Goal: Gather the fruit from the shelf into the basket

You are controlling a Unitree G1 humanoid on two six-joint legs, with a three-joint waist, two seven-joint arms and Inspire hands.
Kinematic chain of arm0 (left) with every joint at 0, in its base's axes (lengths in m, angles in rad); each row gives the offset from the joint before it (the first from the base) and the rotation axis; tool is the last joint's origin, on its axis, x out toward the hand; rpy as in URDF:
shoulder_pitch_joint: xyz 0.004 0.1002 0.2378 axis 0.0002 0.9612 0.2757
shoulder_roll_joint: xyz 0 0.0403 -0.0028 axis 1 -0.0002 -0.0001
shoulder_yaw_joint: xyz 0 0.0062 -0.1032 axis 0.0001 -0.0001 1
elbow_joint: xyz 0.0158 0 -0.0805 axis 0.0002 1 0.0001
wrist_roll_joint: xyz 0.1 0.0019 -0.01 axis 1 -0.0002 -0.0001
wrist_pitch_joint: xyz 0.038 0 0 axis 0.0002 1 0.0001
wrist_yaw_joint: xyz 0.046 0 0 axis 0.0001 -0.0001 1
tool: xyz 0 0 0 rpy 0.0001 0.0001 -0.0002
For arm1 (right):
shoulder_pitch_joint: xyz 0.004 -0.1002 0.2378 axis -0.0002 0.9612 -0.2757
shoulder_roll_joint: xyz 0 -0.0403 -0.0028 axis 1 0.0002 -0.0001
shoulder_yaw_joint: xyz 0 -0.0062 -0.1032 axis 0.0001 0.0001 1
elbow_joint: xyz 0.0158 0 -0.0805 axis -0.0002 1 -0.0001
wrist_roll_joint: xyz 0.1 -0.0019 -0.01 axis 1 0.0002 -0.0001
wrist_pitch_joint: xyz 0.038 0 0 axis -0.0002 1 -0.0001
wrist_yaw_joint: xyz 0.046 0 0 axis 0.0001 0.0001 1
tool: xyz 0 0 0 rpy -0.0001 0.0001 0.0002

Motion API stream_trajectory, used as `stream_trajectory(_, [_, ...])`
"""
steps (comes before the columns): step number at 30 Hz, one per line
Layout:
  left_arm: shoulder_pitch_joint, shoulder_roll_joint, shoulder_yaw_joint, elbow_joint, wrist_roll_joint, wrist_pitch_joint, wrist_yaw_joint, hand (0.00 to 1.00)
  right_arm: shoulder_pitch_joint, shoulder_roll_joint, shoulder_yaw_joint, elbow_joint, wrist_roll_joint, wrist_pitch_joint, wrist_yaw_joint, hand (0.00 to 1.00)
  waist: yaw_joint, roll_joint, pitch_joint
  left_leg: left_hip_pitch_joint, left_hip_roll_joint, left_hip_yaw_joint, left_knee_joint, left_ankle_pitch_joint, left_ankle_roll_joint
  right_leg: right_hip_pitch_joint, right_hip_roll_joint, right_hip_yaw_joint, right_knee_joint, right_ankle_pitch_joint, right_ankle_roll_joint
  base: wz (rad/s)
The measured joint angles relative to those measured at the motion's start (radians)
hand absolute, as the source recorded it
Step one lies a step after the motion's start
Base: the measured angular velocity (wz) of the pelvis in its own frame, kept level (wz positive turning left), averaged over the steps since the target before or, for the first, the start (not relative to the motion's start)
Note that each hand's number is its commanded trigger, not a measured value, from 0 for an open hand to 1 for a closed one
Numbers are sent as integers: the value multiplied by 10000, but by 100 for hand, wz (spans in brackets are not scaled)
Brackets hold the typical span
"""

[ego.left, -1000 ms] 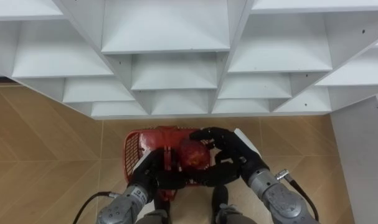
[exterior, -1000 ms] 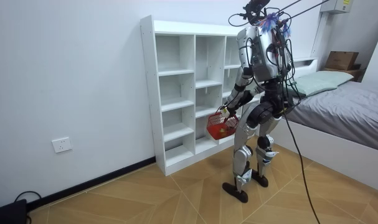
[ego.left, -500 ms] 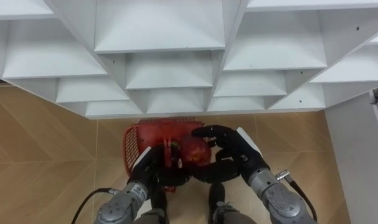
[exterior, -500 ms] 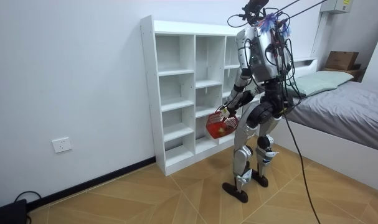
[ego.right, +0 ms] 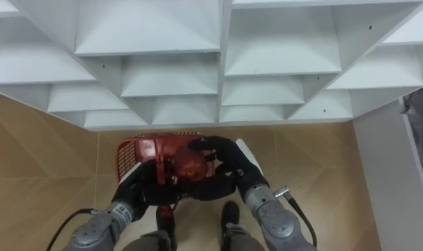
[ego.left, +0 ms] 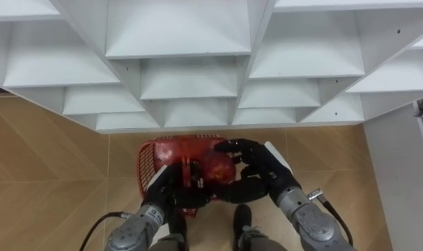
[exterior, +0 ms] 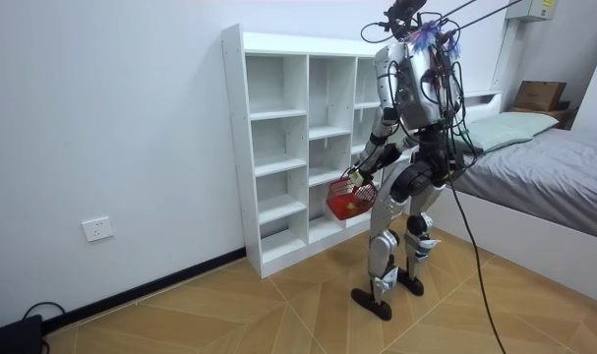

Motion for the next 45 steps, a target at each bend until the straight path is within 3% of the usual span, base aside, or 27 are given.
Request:
stream_trajectory(14, [24,-61,35,-107,117,0,-97,100,-63,94,-173,872,174,-732,-220,100,-8,22,-10,6,15,3,39,-3,-3,39,10,-5,-2,14,-14,0])
stream_trajectory(19, [128,-32,34,-200,52,-1,-98,100,-65,73,-234,1384,1106,-672,-354,100,33,31,-16,21,17,1,66,-2,-2,63,74,37,-22,50,-4,0])
stream_trajectory(24, [125,-29,43,-369,-239,-107,-76,100,88,-106,-359,1921,1704,-282,-534,100,183,36,-19,33,14,1,89,-2,0,68,70,122,-4,68,9,0])
stream_trajectory(33, [264,33,266,-374,-309,-106,-155,100,157,-144,-907,1955,1721,-122,-537,100,235,16,-30,178,4,154,45,-3,2,65,68,145,32,65,10,-3])
stream_trajectory(40, [726,35,537,-820,-275,-107,-171,100,162,-98,-1178,2003,1720,-99,-460,100,112,-14,-46,213,6,166,62,-1,2,70,57,141,145,37,1,-1])
stream_trajectory(45, [965,52,551,-900,-278,-108,-177,100,34,63,-1314,2436,1698,-100,-403,100,-128,-141,-115,233,6,163,78,2,0,76,58,141,143,34,-6,0])
